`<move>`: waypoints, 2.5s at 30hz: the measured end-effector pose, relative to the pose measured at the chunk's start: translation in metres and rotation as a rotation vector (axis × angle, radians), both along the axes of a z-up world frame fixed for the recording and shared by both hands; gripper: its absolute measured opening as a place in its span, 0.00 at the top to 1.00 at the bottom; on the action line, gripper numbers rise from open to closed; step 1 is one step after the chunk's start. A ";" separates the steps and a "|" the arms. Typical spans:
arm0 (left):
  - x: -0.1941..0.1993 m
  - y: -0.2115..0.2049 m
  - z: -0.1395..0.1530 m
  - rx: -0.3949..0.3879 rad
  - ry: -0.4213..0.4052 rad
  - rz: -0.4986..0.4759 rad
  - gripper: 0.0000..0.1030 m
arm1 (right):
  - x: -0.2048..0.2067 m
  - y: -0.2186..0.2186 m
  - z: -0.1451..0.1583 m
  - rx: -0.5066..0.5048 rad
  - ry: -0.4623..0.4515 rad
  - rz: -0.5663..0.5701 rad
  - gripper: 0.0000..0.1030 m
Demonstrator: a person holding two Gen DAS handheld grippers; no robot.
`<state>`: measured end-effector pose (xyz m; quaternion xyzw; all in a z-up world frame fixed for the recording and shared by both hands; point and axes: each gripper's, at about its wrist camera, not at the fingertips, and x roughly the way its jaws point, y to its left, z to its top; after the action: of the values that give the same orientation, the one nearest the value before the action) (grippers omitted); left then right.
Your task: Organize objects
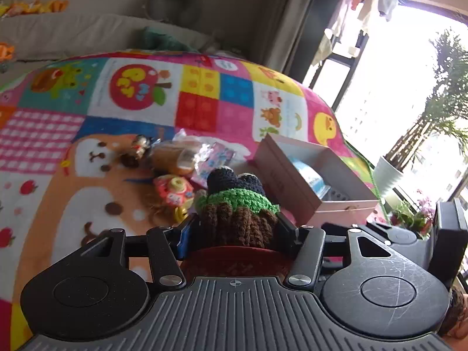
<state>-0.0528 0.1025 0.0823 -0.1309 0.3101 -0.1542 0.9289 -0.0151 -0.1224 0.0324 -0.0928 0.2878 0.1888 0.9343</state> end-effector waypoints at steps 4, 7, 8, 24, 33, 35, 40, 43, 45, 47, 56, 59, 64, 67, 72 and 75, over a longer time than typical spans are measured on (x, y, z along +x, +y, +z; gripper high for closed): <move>-0.019 0.009 -0.012 0.064 0.002 0.044 0.41 | 0.012 0.050 -0.004 -0.185 -0.128 0.035 0.41; -0.024 0.017 -0.015 0.053 0.001 0.056 0.41 | 0.035 0.073 -0.009 -0.253 -0.120 0.026 0.44; -0.025 0.019 -0.016 0.034 0.001 0.053 0.41 | 0.040 0.077 -0.011 -0.267 -0.104 0.019 0.44; -0.028 -0.025 -0.025 -0.027 -0.006 -0.149 0.41 | -0.026 -0.030 0.006 -0.118 0.110 -0.043 0.68; -0.028 -0.071 -0.040 0.046 0.078 -0.250 0.41 | -0.060 -0.069 0.001 -0.062 0.107 -0.079 0.21; -0.028 -0.078 -0.040 0.083 0.090 -0.247 0.41 | -0.055 -0.074 0.002 -0.020 0.110 -0.092 0.21; -0.034 -0.090 -0.037 0.135 0.105 -0.255 0.41 | -0.040 -0.070 -0.003 0.046 0.117 -0.074 0.22; -0.038 -0.094 -0.034 0.153 0.110 -0.250 0.41 | -0.033 -0.060 -0.010 -0.011 0.127 -0.066 0.48; -0.038 -0.095 -0.030 0.161 0.111 -0.247 0.41 | -0.034 -0.061 -0.011 -0.033 0.117 -0.073 0.52; -0.036 -0.097 -0.026 0.154 0.115 -0.247 0.41 | -0.041 -0.072 -0.005 -0.013 0.095 -0.079 0.53; 0.067 -0.169 0.032 0.001 -0.051 -0.217 0.41 | -0.065 -0.139 0.036 0.112 -0.052 -0.213 0.53; 0.130 -0.213 0.024 -0.101 -0.052 -0.154 0.40 | -0.062 -0.151 0.039 0.135 -0.069 -0.256 0.53; 0.210 -0.259 -0.029 -0.070 0.137 0.016 0.42 | -0.060 -0.163 0.033 0.120 -0.048 -0.293 0.53; 0.204 -0.255 -0.031 0.067 0.050 0.066 0.45 | -0.059 -0.168 0.029 0.083 -0.063 -0.300 0.53; 0.170 -0.219 -0.002 0.109 -0.081 0.064 0.46 | -0.036 -0.171 0.029 0.063 -0.063 -0.333 0.53; 0.136 -0.176 0.022 0.010 -0.168 0.067 0.46 | -0.022 -0.171 0.039 0.115 -0.060 -0.314 0.53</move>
<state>0.0828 -0.0730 0.1045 -0.1233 0.2275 -0.1317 0.9569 -0.0375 -0.2934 0.0711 0.0014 0.2593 0.0536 0.9643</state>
